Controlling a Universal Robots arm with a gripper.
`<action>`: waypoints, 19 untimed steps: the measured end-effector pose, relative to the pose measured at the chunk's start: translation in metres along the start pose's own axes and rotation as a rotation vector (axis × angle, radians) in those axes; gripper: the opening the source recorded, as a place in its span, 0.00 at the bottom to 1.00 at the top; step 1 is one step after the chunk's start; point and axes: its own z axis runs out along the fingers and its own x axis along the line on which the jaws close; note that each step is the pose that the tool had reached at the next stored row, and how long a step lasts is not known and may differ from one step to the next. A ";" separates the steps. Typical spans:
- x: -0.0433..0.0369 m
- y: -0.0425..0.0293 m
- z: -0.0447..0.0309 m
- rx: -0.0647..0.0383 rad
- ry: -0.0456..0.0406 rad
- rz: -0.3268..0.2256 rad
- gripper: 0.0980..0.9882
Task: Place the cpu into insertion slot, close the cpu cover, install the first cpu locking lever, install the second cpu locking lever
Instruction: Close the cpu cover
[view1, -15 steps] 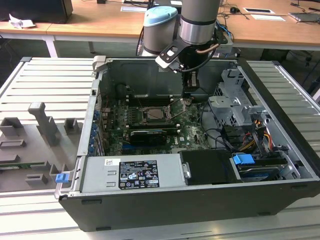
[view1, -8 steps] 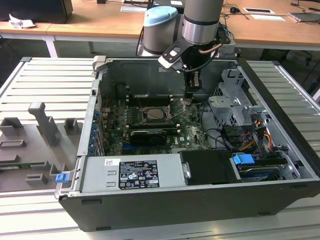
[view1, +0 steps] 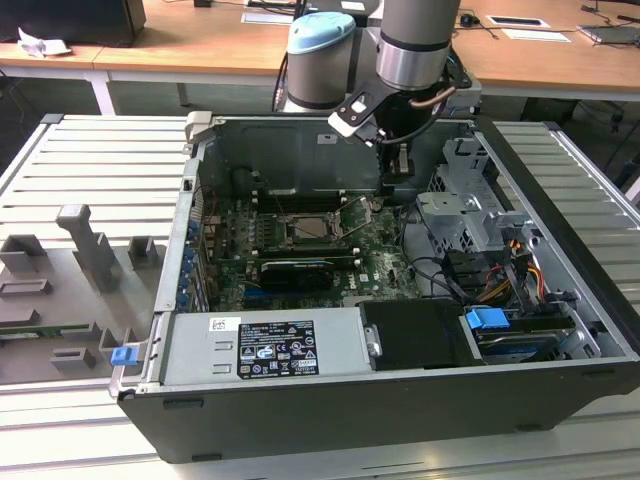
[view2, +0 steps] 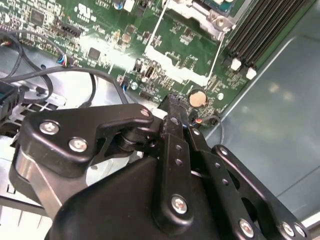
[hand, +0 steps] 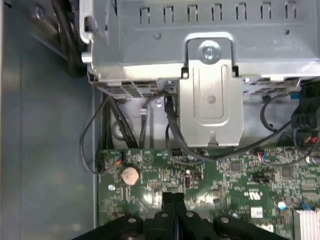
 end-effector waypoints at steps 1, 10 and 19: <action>0.0001 0.0021 0.0002 0.000 0.0000 0.000 0.01; 0.0001 0.0085 0.0030 0.000 -0.0001 0.000 0.01; -0.0001 0.0085 0.0118 0.000 0.0003 -0.005 0.01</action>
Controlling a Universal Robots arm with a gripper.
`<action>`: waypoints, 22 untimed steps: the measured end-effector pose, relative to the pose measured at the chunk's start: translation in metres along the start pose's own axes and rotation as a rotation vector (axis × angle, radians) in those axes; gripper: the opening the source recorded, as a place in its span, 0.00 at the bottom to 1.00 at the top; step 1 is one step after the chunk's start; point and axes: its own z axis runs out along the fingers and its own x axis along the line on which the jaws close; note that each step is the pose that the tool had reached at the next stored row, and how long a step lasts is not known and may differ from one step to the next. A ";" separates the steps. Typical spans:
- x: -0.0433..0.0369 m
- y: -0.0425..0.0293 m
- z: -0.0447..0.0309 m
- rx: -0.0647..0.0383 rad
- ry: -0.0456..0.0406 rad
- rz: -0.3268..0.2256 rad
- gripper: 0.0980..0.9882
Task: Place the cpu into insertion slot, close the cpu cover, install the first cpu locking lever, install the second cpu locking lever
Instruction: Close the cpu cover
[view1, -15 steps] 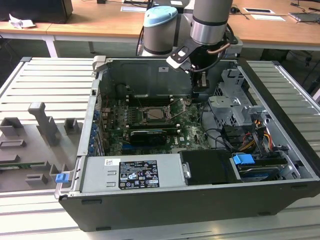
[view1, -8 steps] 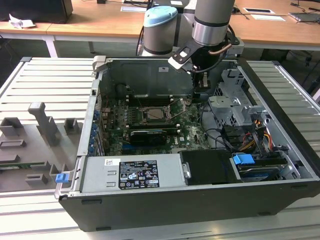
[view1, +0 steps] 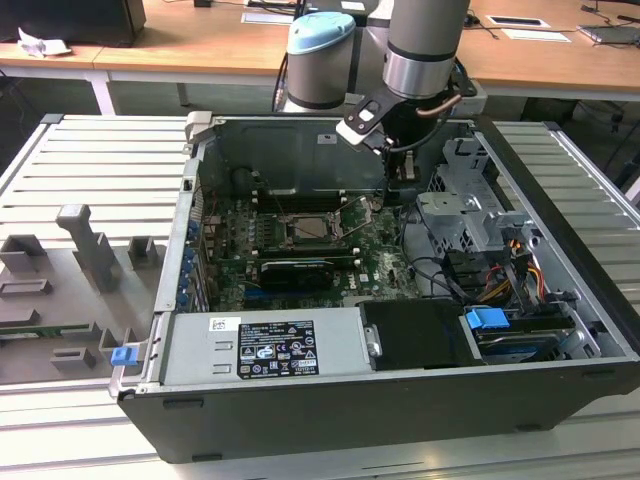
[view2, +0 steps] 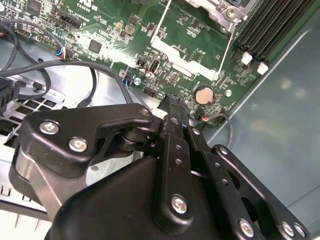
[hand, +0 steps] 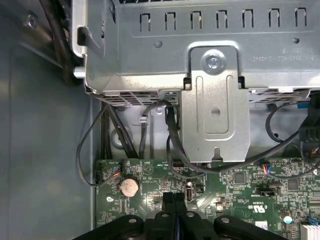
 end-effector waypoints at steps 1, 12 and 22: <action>-0.0001 -0.0001 0.0022 0.000 0.0000 -0.001 0.01; -0.0037 -0.0069 0.0127 0.005 0.0000 -0.006 0.01; -0.0044 -0.0278 0.0120 0.005 0.0002 -0.006 0.01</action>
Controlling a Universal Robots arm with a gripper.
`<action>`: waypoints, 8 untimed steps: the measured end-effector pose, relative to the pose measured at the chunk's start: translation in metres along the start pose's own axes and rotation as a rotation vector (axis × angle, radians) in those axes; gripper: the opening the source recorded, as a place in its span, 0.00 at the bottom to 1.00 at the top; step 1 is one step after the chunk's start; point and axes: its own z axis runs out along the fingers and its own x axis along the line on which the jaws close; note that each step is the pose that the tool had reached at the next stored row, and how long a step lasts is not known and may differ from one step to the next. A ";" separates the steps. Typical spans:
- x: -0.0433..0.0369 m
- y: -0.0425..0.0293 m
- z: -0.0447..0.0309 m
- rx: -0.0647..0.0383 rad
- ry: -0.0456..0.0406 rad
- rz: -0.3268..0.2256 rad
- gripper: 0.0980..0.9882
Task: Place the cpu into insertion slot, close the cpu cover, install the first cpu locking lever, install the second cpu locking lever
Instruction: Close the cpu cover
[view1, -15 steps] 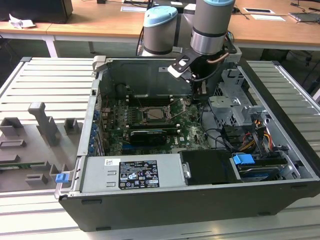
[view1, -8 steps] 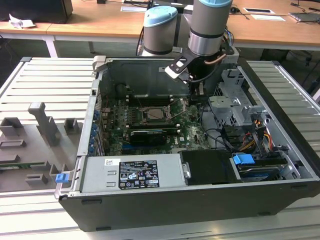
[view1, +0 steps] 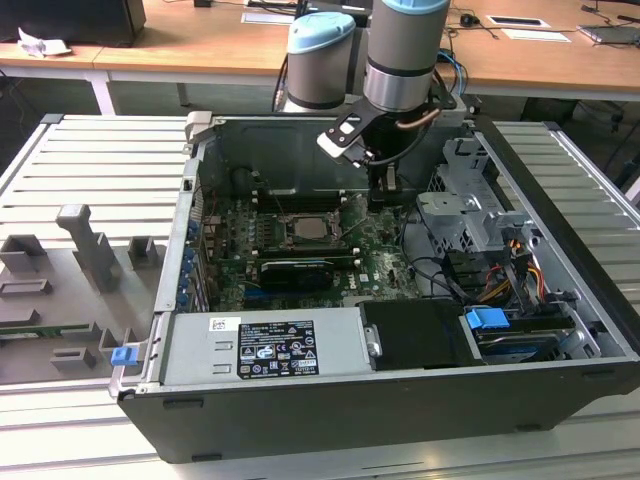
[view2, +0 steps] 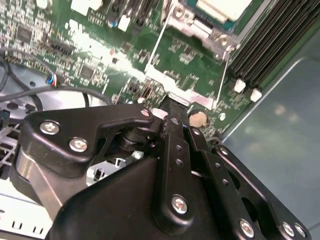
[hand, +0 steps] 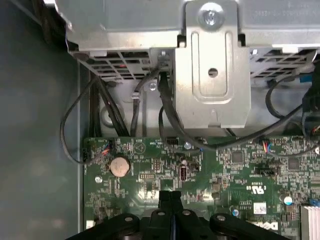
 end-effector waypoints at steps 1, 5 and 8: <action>-0.0001 -0.0031 -0.0001 0.000 -0.0001 0.000 0.01; -0.0002 -0.0073 -0.0002 0.000 -0.0001 0.000 0.01; -0.0002 -0.0087 -0.0003 0.000 -0.0001 0.000 0.01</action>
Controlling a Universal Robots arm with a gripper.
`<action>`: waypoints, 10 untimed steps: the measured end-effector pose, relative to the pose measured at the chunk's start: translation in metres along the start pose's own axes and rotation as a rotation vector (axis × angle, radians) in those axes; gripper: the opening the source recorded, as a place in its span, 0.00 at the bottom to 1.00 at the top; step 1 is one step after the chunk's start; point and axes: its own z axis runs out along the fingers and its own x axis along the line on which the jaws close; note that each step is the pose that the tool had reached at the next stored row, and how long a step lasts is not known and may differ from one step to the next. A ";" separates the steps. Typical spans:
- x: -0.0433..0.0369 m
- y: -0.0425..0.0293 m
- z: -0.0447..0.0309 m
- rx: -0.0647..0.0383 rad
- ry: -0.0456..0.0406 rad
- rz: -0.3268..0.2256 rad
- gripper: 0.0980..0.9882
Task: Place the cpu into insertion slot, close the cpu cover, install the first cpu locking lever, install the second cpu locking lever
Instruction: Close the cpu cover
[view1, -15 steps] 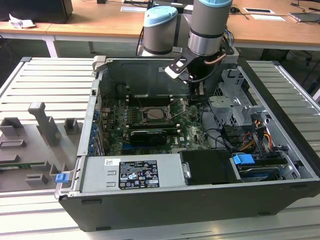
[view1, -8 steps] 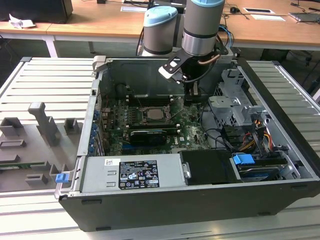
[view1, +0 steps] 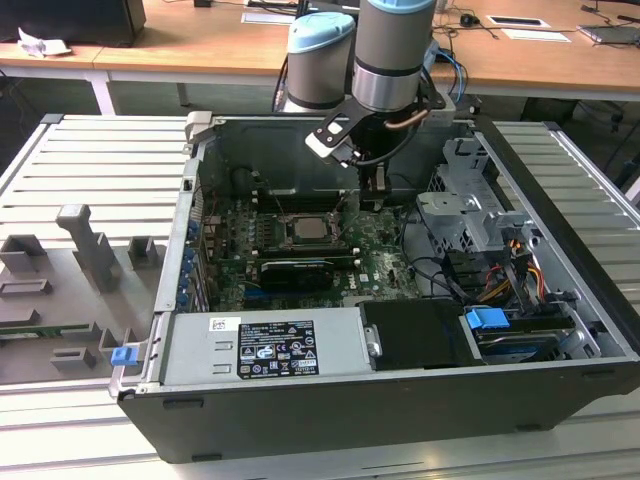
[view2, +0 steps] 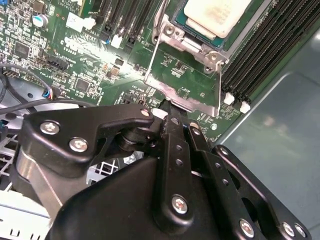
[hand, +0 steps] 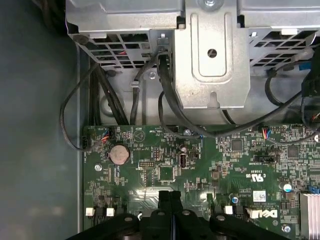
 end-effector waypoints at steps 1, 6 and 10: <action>0.0000 -0.0007 0.0000 0.000 0.0000 0.000 0.01; -0.0001 -0.0051 0.0000 0.000 0.0001 0.000 0.01; -0.0001 -0.0068 0.0002 0.000 0.0000 0.000 0.01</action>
